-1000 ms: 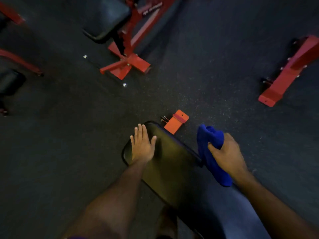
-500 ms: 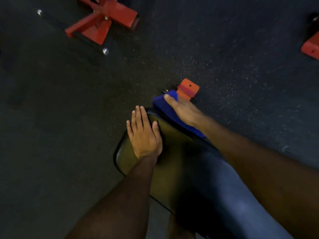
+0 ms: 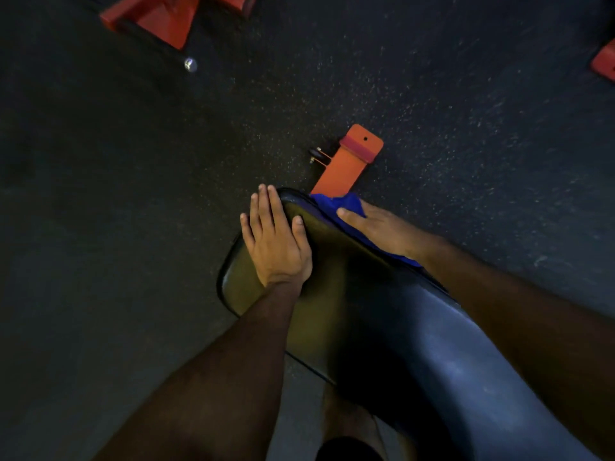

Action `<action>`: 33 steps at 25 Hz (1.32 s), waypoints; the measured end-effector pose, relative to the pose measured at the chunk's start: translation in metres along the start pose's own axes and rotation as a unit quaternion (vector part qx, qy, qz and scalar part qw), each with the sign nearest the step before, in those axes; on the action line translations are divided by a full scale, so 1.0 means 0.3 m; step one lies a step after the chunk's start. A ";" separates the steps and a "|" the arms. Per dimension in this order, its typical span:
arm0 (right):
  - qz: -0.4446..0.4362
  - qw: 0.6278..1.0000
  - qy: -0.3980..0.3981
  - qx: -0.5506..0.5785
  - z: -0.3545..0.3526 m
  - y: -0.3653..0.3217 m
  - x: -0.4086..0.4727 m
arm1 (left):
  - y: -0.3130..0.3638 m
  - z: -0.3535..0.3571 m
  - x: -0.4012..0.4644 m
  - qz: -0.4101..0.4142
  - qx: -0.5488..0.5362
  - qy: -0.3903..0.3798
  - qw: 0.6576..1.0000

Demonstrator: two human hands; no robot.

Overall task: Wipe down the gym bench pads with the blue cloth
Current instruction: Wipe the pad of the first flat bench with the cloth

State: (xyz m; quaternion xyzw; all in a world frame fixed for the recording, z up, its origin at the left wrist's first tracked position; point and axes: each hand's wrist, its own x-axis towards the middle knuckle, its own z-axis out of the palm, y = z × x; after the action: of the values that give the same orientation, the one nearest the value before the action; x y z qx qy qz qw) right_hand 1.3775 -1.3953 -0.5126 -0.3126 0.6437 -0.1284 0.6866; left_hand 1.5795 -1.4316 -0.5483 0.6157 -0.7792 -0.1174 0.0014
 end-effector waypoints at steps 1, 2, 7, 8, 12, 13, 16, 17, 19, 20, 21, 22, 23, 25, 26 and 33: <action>0.013 1.000 0.000 -0.002 -0.008 0.033 -0.035 | -0.002 0.001 0.002 0.000 0.002 0.000 1.000; 0.023 1.000 0.001 -0.004 -0.015 0.064 -0.072 | -0.004 0.002 -0.001 0.001 0.002 0.000 1.000; 0.054 0.998 0.009 -0.028 -0.019 0.122 -0.110 | -0.006 0.004 -0.004 0.001 -0.008 -0.011 1.000; 0.041 0.999 0.012 -0.029 -0.010 0.092 -0.078 | -0.006 0.003 -0.005 0.001 -0.008 -0.012 1.000; -0.055 0.998 0.006 -0.039 0.032 -0.067 0.129 | -0.009 0.006 -0.006 0.004 -0.004 -0.002 1.000; -0.064 0.997 0.006 -0.037 0.041 -0.085 0.163 | -0.008 0.008 -0.007 0.005 -0.005 0.001 1.000; -0.093 0.995 0.033 -0.032 0.057 -0.033 0.140 | -0.004 0.008 -0.006 0.003 -0.008 0.004 1.000; -0.102 0.993 0.045 -0.032 0.055 0.003 0.090 | -0.003 0.006 -0.007 0.002 -0.007 0.004 1.000; -0.089 0.993 0.066 -0.032 0.034 0.104 -0.030 | -0.003 0.006 -0.013 0.005 -0.005 0.004 1.000; -0.068 0.995 0.066 -0.025 0.021 0.163 -0.098 | -0.005 0.008 -0.016 0.006 -0.003 0.006 1.000; -0.047 0.997 0.065 -0.019 0.006 0.228 -0.161 | -0.005 0.010 -0.018 0.006 -0.003 0.009 1.000; -0.023 0.998 0.063 -0.007 -0.006 0.286 -0.220 | -0.005 0.013 -0.018 0.006 -0.003 0.013 1.000; 0.003 0.998 0.063 0.003 -0.015 0.335 -0.266 | -0.006 0.016 -0.018 0.004 -0.003 0.017 1.000; 0.031 0.997 0.072 -0.002 -0.022 0.384 -0.308 | -0.008 0.019 -0.019 0.002 0.003 0.026 1.000; 0.034 0.997 0.074 -0.012 -0.019 0.384 -0.297 | -0.008 0.020 -0.018 0.004 0.003 0.027 1.000; -0.082 0.992 0.078 -0.059 0.051 0.063 0.036 | -0.006 0.020 -0.018 0.004 0.006 0.023 1.000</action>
State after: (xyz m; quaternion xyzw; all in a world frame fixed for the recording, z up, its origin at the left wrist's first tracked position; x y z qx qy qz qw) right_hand 1.3894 -1.3829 -0.5329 -0.3932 0.6738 -0.1700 0.6021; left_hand 1.5818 -1.4256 -0.5538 0.6148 -0.7823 -0.0987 0.0161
